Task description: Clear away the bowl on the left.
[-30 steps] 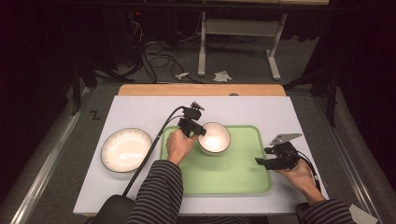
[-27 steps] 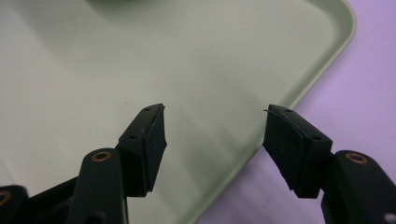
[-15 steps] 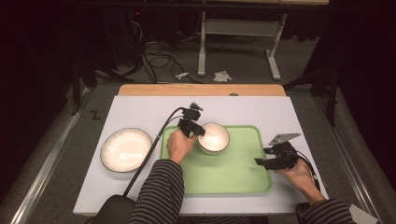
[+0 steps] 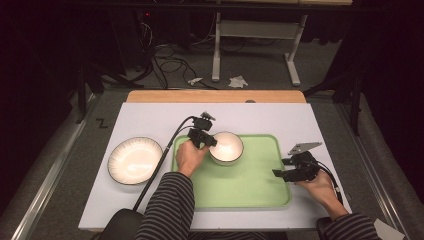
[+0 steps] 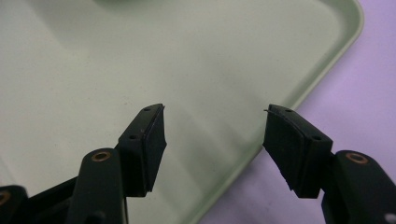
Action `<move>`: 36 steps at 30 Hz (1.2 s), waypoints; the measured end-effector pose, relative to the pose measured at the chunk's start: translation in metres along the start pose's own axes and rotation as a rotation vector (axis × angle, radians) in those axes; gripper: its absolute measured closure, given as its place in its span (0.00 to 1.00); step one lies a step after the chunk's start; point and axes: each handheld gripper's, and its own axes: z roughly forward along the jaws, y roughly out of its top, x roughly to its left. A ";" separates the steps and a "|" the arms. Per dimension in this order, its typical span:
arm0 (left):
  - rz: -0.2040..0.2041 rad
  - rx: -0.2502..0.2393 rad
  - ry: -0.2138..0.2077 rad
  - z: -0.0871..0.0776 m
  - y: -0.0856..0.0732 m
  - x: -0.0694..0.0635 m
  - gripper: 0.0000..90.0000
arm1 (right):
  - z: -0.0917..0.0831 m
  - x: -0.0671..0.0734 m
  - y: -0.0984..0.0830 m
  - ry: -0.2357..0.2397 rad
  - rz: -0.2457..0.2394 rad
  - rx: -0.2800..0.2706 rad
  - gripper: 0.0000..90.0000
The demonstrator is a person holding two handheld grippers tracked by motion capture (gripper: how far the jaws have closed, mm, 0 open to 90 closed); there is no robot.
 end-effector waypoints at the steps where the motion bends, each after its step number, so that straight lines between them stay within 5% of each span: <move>1: 0.001 -0.001 0.001 0.000 0.000 0.000 0.85 | 0.000 0.000 0.000 0.002 -0.002 0.002 0.45; 8: -0.033 -0.049 -0.035 -0.007 0.006 -0.003 0.59 | 0.000 0.000 0.000 -0.010 -0.016 0.006 0.45; 13: 0.016 -0.079 -0.037 -0.018 0.006 -0.005 0.51 | 0.000 -0.001 0.000 -0.011 -0.008 0.007 0.45; 27: 0.077 -0.118 -0.092 -0.041 0.006 -0.017 0.48 | 0.000 0.000 0.001 -0.024 -0.008 0.001 0.45; 36: 0.080 -0.124 -0.104 -0.054 0.008 -0.020 0.47 | 0.000 0.001 0.002 -0.026 -0.015 0.004 0.45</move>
